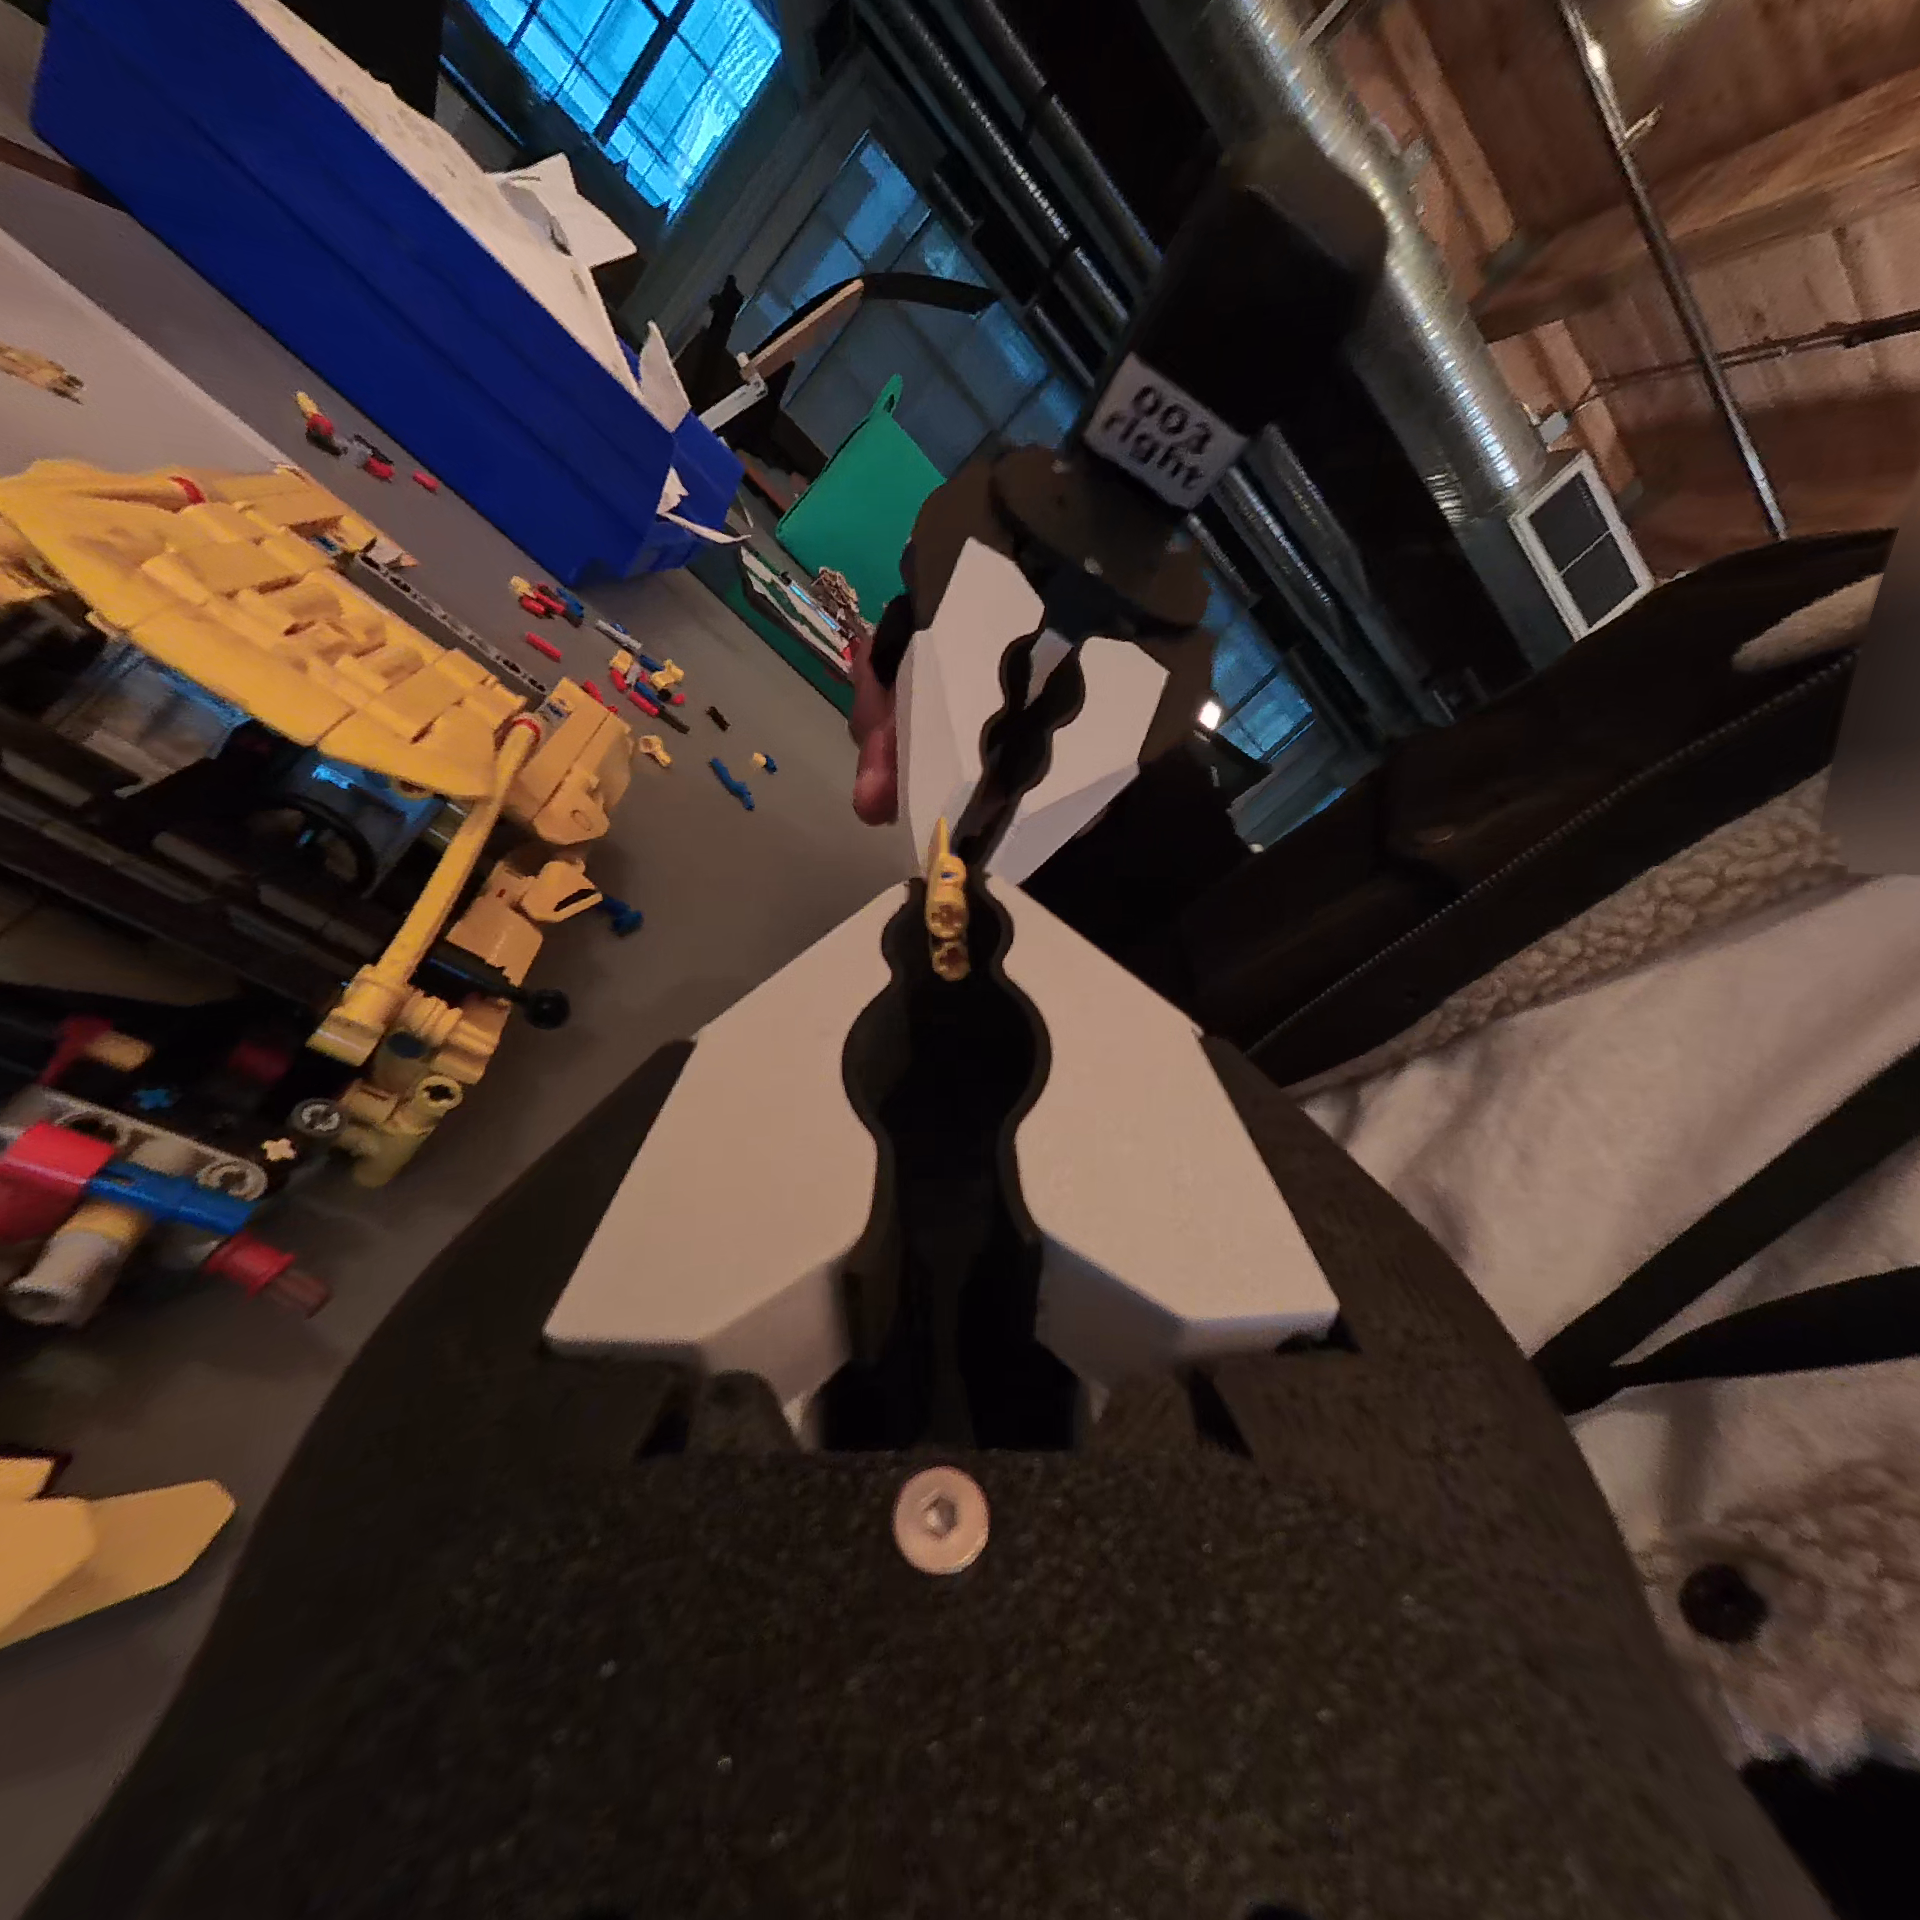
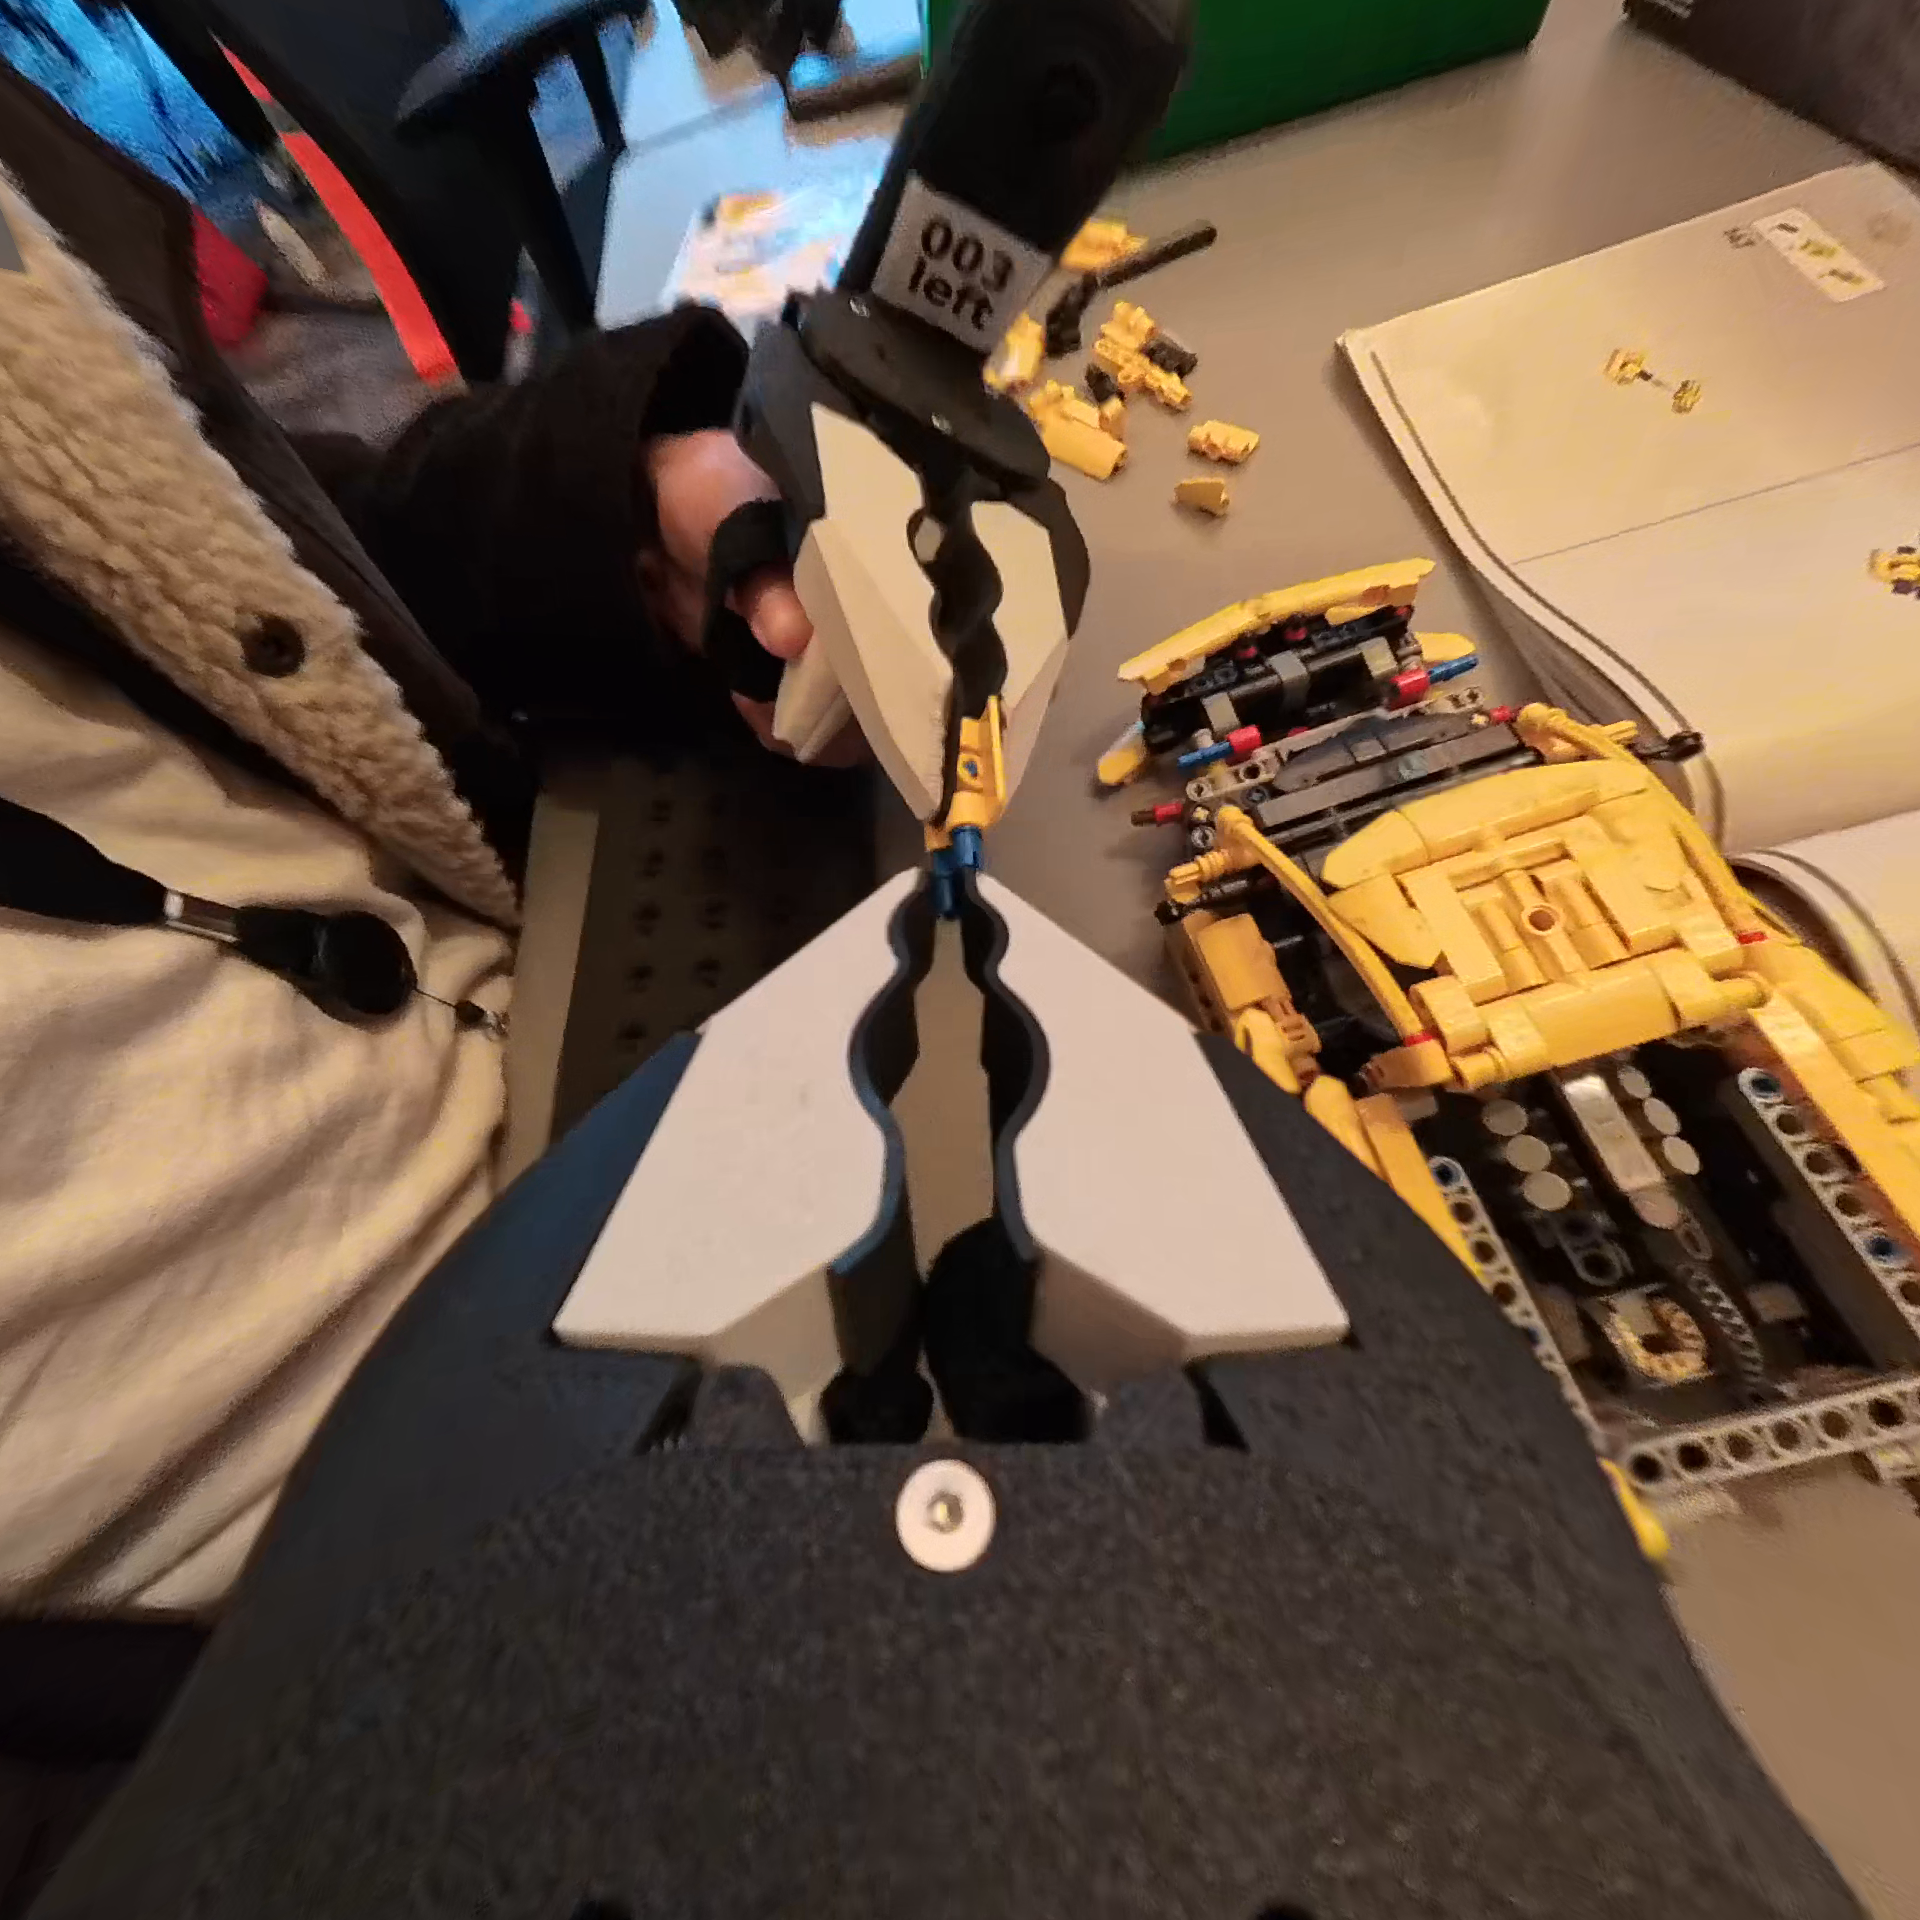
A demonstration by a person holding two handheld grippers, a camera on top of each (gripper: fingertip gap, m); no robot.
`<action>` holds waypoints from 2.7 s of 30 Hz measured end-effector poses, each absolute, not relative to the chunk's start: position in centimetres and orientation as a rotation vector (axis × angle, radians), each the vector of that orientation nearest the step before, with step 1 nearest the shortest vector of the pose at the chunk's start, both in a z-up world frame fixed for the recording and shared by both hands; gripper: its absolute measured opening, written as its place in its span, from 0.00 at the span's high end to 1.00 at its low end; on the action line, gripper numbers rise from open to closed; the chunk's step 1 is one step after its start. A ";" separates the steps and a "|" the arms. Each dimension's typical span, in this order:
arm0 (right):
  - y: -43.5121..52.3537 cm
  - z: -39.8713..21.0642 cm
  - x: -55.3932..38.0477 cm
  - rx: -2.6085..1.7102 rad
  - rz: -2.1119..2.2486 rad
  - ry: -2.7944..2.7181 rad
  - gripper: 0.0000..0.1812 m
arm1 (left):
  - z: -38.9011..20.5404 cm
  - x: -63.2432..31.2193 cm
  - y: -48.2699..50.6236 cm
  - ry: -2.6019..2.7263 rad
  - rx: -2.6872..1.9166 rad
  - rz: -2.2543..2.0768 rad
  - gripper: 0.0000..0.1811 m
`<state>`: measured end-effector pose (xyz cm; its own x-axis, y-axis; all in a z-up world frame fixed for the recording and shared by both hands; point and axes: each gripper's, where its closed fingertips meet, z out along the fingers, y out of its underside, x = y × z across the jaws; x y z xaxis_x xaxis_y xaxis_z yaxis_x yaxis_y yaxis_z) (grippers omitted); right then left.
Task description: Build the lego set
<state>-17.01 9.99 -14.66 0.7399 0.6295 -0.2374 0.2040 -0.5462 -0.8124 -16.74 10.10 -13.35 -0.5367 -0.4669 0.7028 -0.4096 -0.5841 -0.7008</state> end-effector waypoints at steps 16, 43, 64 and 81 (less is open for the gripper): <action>11.6 -13.1 -17.3 -1.966 0.790 -0.398 0.91 | -11.5 -17.1 12.3 1.149 -1.479 -2.530 0.96; 12.7 -12.0 -17.4 -1.831 0.952 -0.215 0.98 | -11.0 -16.8 12.5 1.079 -1.402 -2.446 0.96; 11.4 -12.4 -16.0 -1.798 1.140 -0.119 0.98 | -11.8 -16.5 11.7 1.185 -1.495 -2.451 0.96; 12.0 -11.9 -15.8 -1.697 1.338 0.059 0.97 | -12.0 -16.1 11.7 1.275 -1.445 -2.212 0.86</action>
<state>-15.80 12.01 -11.87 0.4022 0.4808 -0.7791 -0.5475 -0.5558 -0.6256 -16.08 11.74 -12.03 -0.4985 -0.5793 0.6450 -0.2679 -0.6046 -0.7501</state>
